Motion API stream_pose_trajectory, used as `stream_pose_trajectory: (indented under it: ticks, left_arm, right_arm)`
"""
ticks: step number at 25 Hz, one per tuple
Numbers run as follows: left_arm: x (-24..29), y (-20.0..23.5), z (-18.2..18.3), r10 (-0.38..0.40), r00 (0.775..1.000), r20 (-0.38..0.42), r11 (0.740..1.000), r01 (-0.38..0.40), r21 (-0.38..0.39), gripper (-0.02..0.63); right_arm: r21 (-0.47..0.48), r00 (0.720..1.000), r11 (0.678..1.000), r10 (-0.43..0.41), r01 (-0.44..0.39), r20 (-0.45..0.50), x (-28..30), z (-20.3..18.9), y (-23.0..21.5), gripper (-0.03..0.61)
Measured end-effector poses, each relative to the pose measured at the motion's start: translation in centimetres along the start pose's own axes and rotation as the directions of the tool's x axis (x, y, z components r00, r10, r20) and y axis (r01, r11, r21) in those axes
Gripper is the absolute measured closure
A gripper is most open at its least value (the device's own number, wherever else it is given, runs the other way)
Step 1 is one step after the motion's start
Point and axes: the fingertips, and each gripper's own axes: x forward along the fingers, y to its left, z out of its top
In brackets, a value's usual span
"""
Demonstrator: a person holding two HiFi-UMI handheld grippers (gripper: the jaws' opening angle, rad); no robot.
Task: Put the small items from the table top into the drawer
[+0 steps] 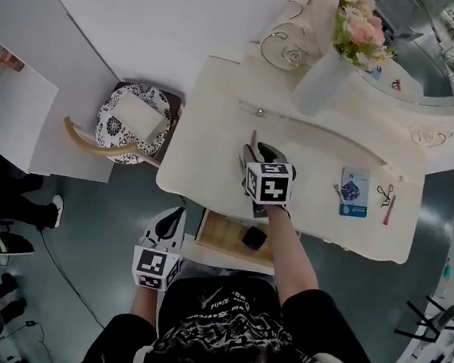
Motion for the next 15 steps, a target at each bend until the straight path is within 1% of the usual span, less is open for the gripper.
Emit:
stream_pose_trajectory:
  ticks: [6,11,15]
  left_arm:
    - [-0.2,0.6,-0.2,0.016,1.0,-0.014,0.999,-0.017,-0.03,0.598]
    - [0.2,0.4,-0.7,0.007,1.0,-0.027,1.0,-0.008,-0.025,0.598]
    - [0.5,0.1,-0.8,-0.004,1.0,-0.029,1.0,0.003,-0.028,0.598]
  right_arm:
    - [0.007,0.999,1.0,-0.021,0.021,-0.038,1.5,-0.6,-0.5,0.443]
    - [-0.006,0.997,0.999,-0.052,0.052,-0.059,2.5,-0.8,-0.8,0.443]
    - [-0.011,0.993,0.998,-0.063,0.062,-0.101,3.1,-1.4,-0.9,0.443]
